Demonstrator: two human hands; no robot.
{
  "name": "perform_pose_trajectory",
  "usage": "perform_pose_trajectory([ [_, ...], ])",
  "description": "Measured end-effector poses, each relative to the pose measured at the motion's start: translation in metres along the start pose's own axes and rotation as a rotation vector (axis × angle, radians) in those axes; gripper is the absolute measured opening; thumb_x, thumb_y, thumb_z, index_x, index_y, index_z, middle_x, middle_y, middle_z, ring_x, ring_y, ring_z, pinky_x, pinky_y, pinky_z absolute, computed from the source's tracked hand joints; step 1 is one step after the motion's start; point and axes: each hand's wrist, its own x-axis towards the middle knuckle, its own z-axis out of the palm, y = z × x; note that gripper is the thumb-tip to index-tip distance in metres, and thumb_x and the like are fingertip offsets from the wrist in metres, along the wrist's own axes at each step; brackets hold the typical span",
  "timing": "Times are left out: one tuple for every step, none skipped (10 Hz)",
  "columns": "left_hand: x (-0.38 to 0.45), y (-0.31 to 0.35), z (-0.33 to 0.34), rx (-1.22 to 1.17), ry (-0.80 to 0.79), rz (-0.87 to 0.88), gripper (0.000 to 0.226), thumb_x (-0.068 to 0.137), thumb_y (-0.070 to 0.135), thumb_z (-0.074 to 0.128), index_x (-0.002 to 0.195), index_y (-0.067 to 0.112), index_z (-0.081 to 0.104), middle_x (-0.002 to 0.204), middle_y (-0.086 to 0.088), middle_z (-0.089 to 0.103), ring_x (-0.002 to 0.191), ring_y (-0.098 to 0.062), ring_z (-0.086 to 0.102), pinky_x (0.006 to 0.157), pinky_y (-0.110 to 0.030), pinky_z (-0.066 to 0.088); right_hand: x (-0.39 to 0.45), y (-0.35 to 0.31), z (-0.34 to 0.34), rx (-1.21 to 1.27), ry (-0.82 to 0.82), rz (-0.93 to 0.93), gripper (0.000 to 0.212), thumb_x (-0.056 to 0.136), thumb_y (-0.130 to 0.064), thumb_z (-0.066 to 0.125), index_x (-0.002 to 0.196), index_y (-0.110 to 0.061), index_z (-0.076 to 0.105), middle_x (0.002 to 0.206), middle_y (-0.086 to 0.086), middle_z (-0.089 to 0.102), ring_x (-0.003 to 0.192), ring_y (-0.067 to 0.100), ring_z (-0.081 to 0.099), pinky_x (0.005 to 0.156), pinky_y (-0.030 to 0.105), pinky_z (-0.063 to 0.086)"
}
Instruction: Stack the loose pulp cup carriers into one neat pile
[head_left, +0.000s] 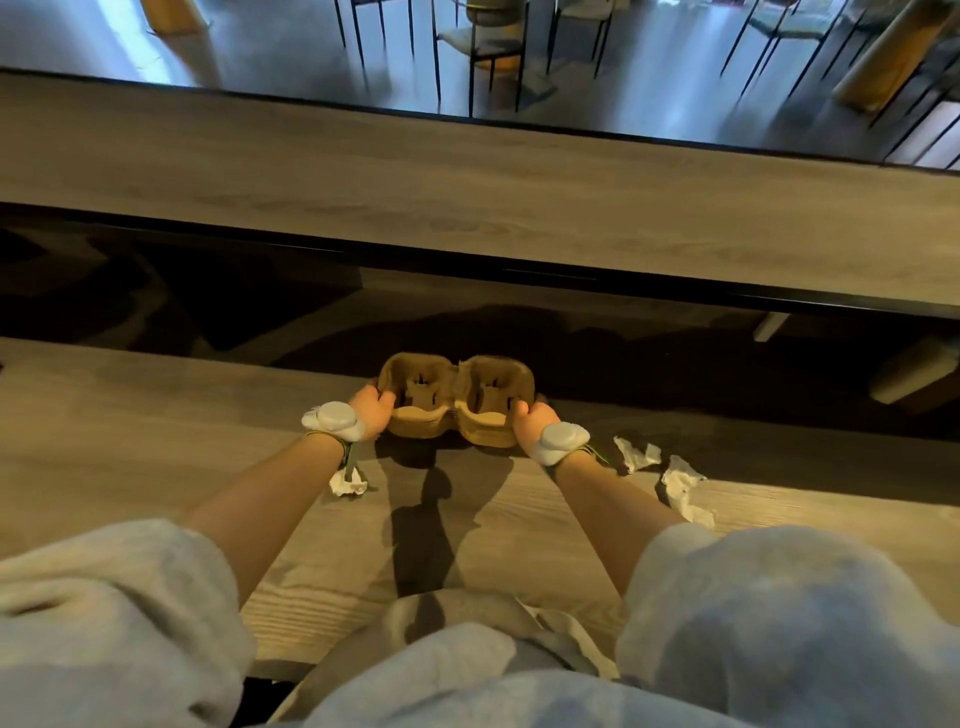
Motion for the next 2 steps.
perform_pose_trajectory([
  [-0.01,0.005,-0.005,0.065,0.031,0.031,0.049,0.103,0.033,0.029,0.128,-0.004,0.048,0.116,-0.023,0.056,0.101,-0.035,0.055,0.084,-0.039,0.041,-0.004,0.001,0.0,-0.016,0.007,-0.008,0.051,0.103,-0.034,0.027,0.133,0.003,0.046,0.134,0.022,0.053,0.125,0.038,0.049,0.104,0.039,0.035],
  [-0.016,-0.005,-0.009,0.058,0.087,0.037,0.05,0.104,0.033,0.019,0.137,0.004,0.044,0.131,-0.023,0.053,0.106,-0.035,0.054,0.084,-0.035,0.039,-0.003,0.008,-0.003,0.06,-0.027,-0.001,0.057,0.102,-0.042,0.024,0.135,-0.001,0.047,0.136,0.02,0.052,0.125,0.038,0.049,0.105,0.041,0.033],
])
